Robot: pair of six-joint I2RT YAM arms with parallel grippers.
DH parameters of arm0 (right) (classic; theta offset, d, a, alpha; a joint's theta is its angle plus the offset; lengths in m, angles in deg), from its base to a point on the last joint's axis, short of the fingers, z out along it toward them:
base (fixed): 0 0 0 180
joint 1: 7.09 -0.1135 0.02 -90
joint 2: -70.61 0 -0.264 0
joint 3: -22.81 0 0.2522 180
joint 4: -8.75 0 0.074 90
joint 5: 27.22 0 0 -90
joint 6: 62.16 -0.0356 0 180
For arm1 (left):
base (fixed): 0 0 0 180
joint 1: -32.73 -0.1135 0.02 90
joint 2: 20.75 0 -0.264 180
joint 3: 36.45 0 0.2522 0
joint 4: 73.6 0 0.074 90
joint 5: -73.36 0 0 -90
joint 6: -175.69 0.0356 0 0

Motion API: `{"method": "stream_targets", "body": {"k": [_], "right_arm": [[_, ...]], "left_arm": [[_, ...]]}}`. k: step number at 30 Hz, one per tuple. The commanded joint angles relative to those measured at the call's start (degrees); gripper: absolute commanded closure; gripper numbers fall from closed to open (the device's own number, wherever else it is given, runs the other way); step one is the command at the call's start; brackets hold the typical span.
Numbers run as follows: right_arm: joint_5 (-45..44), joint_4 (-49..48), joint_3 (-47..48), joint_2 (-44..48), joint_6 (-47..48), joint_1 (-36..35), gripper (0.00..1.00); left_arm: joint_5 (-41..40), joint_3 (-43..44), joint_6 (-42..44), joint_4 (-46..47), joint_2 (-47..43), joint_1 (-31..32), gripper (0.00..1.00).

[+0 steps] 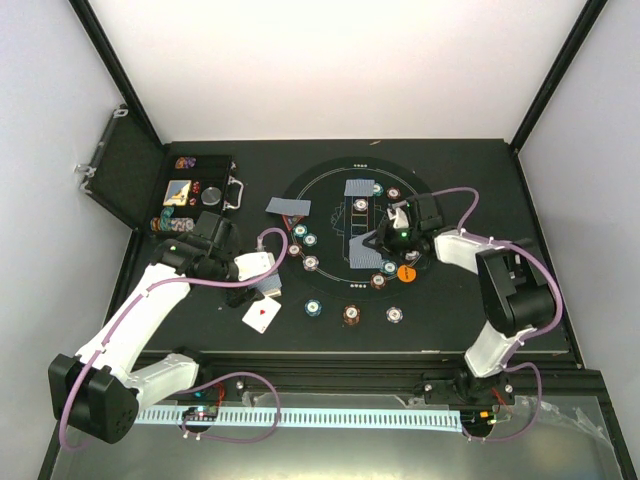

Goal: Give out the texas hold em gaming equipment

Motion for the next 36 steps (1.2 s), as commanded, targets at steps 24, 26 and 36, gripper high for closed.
{"method": "stream_targets", "body": {"k": [24, 26, 36], "right_arm": [[-10.67, 12.86, 6.63, 7.49, 5.14, -7.85, 0.25], [-5.41, 4.59, 4.61, 7.76, -0.75, -11.63, 0.19], [1.89, -15.77, 6.52, 0.31, -15.53, -27.64, 0.11]], "left_arm": [[1.14, 2.41, 0.15, 0.65, -0.11, -0.38, 0.98], [1.29, 2.57, 0.02, 0.65, -0.12, -0.38, 0.98], [1.44, 2.87, -0.03, 0.38, -0.42, -0.38, 0.98]]}}
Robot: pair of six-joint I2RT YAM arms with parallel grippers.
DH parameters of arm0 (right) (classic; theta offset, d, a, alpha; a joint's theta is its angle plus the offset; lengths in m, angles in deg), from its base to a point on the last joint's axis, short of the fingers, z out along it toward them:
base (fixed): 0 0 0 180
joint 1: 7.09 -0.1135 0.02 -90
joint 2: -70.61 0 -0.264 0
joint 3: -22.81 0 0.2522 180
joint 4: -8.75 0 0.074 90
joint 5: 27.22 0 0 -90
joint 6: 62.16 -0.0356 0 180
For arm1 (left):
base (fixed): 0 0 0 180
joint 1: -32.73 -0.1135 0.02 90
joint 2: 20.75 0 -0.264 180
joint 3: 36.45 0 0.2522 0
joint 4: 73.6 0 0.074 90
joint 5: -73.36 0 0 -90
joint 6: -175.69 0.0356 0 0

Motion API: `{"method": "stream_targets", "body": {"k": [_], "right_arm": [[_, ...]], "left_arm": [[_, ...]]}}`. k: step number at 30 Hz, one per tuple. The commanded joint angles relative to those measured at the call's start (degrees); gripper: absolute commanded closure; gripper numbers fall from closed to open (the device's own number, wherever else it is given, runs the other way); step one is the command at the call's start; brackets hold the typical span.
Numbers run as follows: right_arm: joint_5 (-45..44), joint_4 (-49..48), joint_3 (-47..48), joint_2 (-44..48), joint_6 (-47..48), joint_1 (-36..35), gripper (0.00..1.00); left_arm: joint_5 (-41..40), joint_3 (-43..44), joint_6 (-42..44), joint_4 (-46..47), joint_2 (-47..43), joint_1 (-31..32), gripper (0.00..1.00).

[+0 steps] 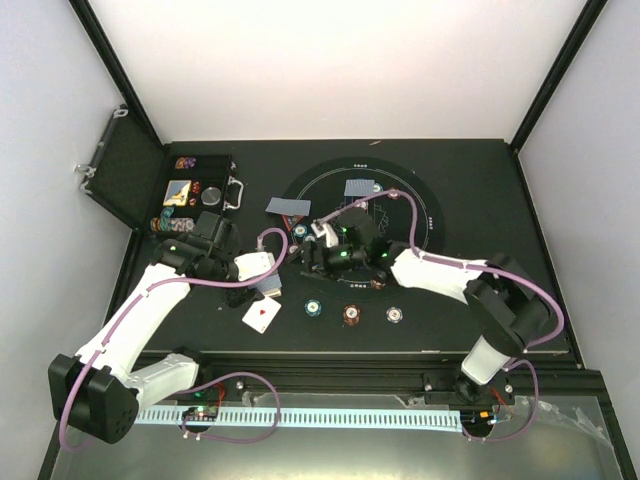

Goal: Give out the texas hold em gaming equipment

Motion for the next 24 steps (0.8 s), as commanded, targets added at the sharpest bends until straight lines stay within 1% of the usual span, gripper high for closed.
{"method": "stream_targets", "body": {"k": [1, 7, 15, 24], "right_arm": [[3.89, -9.54, 1.97, -3.20, -7.17, -3.37, 0.11], [4.88, -15.49, 2.25, -6.74, -11.03, -5.79, 0.14], [6.69, -16.67, 7.31, -12.75, -12.28, -8.23, 0.21], [7.12, -17.08, 7.82, -16.13, -13.00, -8.48, 0.39]], "left_arm": [[1.43, 2.83, -0.08, 0.38, -0.45, -0.38, 0.98], [1.61, 3.04, -0.11, 0.21, -0.57, -0.38, 0.98], [1.53, 3.08, -0.04, 0.12, -0.59, -0.38, 0.99], [1.45, 3.10, 0.11, 0.07, -0.57, -0.38, 0.98]]}}
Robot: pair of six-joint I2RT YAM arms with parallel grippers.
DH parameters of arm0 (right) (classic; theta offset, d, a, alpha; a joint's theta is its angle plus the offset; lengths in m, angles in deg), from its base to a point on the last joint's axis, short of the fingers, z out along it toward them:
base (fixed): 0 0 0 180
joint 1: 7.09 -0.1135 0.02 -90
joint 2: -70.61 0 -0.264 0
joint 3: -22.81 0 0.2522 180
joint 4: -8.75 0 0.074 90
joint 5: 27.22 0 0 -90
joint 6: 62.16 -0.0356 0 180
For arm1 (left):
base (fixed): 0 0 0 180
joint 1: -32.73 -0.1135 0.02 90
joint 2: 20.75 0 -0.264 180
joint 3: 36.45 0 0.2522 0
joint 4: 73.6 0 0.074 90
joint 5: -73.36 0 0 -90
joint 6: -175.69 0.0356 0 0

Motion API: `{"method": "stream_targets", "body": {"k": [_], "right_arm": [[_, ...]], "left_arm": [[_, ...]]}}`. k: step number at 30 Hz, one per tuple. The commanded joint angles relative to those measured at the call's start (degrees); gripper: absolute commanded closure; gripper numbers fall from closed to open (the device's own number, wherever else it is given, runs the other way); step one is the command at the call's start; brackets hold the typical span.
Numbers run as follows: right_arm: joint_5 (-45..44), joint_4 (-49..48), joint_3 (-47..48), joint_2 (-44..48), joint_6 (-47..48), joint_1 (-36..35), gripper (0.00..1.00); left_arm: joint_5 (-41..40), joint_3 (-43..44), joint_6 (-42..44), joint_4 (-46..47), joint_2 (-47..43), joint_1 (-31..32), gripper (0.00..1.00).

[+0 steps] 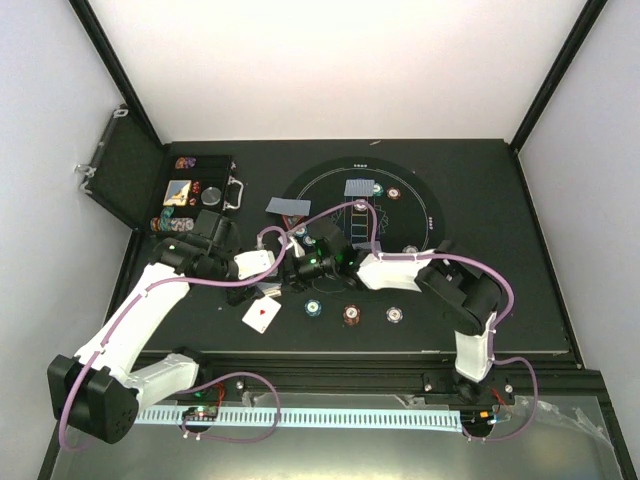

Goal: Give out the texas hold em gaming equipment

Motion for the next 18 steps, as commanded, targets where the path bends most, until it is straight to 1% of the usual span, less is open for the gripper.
{"method": "stream_targets", "body": {"k": [1, 5, 9, 13, 18], "right_arm": [[0.61, -1.05, 0.36, -0.97, -0.11, -0.14, 0.42], [-0.03, -0.80, -1.51, -0.91, 0.31, 0.69, 0.51], [-0.43, -1.52, -5.31, 0.46, 0.36, 2.55, 0.57], [-0.68, -1.00, -8.06, 2.89, 1.26, 4.35, 0.68], [-1.08, 1.63, -8.81, 5.67, 2.79, 5.07, 0.84]], "left_arm": [[1.36, 2.24, 0.14, 0.09, -0.56, -0.40, 0.98], [1.27, 2.40, 0.10, 0.08, -0.63, -0.38, 0.98], [1.17, 2.44, 0.32, -0.11, -0.80, -0.38, 0.98], [0.98, 2.34, 0.39, -0.05, -0.72, -0.38, 0.99], [1.14, 2.28, 0.22, 0.25, -0.45, -0.38, 0.98]]}}
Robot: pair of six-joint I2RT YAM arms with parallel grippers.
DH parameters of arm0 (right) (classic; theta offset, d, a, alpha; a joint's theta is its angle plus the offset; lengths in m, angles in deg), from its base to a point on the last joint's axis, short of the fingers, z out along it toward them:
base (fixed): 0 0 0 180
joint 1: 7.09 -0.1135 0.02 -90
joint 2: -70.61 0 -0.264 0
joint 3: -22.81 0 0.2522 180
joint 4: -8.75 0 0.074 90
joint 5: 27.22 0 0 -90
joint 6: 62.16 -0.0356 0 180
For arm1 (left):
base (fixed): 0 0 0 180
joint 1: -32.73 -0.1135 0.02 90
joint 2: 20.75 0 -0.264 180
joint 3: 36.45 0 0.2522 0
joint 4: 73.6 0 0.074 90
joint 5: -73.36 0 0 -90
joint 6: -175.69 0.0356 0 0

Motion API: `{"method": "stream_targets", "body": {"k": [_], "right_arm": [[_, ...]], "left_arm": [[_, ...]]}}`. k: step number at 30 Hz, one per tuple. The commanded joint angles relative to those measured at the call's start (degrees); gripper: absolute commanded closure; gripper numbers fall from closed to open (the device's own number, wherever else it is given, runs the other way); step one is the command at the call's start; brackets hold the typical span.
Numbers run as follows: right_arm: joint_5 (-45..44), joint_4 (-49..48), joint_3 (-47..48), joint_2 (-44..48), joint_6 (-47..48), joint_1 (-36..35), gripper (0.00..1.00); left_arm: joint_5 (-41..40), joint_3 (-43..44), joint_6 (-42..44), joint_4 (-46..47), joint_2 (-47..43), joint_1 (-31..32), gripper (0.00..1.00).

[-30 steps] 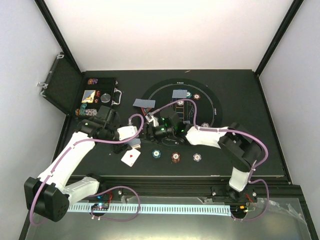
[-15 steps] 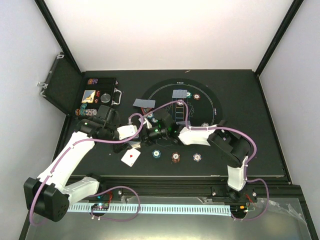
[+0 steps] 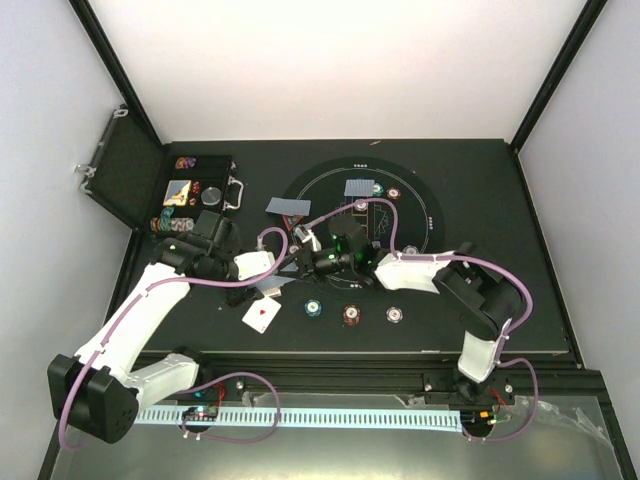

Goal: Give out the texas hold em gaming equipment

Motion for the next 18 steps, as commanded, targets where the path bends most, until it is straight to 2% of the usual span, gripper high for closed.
{"method": "stream_targets", "body": {"k": [1, 5, 18], "right_arm": [[-2.50, 6.85, -1.94, 1.44, 2.11, 0.85, 0.87], [-3.22, 8.39, -1.99, 3.83, 2.75, 1.11, 0.98], [-3.03, 17.54, -2.68, 9.31, 9.78, 8.90, 0.99]], "left_arm": [[1.78, 2.29, 0.22, 0.84, -0.50, -0.38, 0.98], [1.62, 2.04, 0.15, 0.80, -0.50, -0.38, 0.98], [1.15, 1.37, 0.39, 0.93, -0.70, -0.38, 0.98]]}}
